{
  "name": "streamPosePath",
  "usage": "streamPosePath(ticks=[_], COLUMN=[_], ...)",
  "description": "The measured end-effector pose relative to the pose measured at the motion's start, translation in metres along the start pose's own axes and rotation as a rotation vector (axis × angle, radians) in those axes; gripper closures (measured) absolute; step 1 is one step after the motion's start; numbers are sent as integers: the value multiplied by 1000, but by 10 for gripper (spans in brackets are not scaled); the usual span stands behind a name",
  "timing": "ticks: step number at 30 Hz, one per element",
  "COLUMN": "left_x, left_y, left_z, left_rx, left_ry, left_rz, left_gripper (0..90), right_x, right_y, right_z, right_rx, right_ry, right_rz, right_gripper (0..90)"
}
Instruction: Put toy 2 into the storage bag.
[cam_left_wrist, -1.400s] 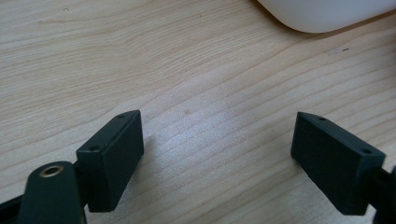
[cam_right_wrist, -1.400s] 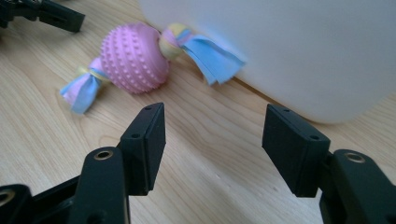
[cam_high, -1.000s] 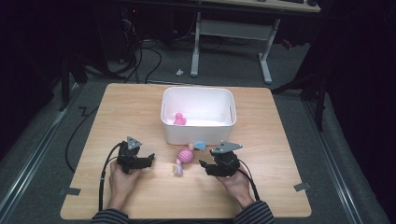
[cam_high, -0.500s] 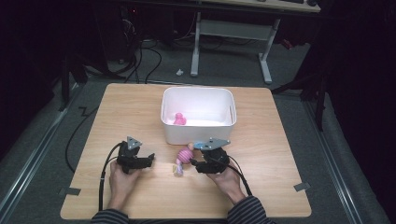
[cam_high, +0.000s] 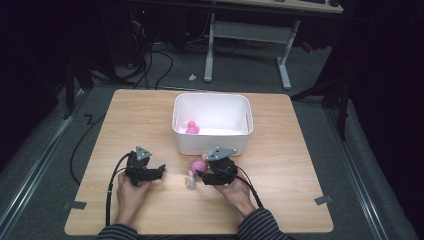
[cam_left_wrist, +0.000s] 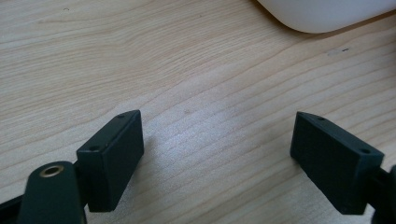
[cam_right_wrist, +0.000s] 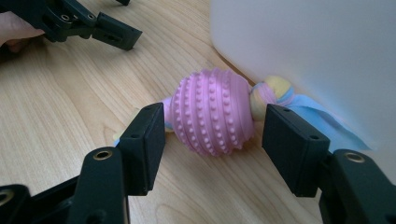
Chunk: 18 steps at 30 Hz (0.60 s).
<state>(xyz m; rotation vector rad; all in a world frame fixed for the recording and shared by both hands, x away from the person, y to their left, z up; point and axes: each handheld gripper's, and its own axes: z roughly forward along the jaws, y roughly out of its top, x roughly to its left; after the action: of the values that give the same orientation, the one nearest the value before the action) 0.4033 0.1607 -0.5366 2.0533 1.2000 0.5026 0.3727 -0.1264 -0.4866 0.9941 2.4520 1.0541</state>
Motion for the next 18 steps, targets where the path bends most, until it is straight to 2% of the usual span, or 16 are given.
streamPosePath(ticks=[10,18], left_x=[0,0], left_y=[0,0], left_z=[0,0], left_rx=[-1,-2], left_ry=[0,-1], left_rz=[1,1], left_gripper=[179,180], right_x=[5,9], right_y=[3,4], right_z=[10,14], right_rx=[15,23], right_ry=[-9,-53], right_rz=[-25,-55], right_gripper=[380,372])
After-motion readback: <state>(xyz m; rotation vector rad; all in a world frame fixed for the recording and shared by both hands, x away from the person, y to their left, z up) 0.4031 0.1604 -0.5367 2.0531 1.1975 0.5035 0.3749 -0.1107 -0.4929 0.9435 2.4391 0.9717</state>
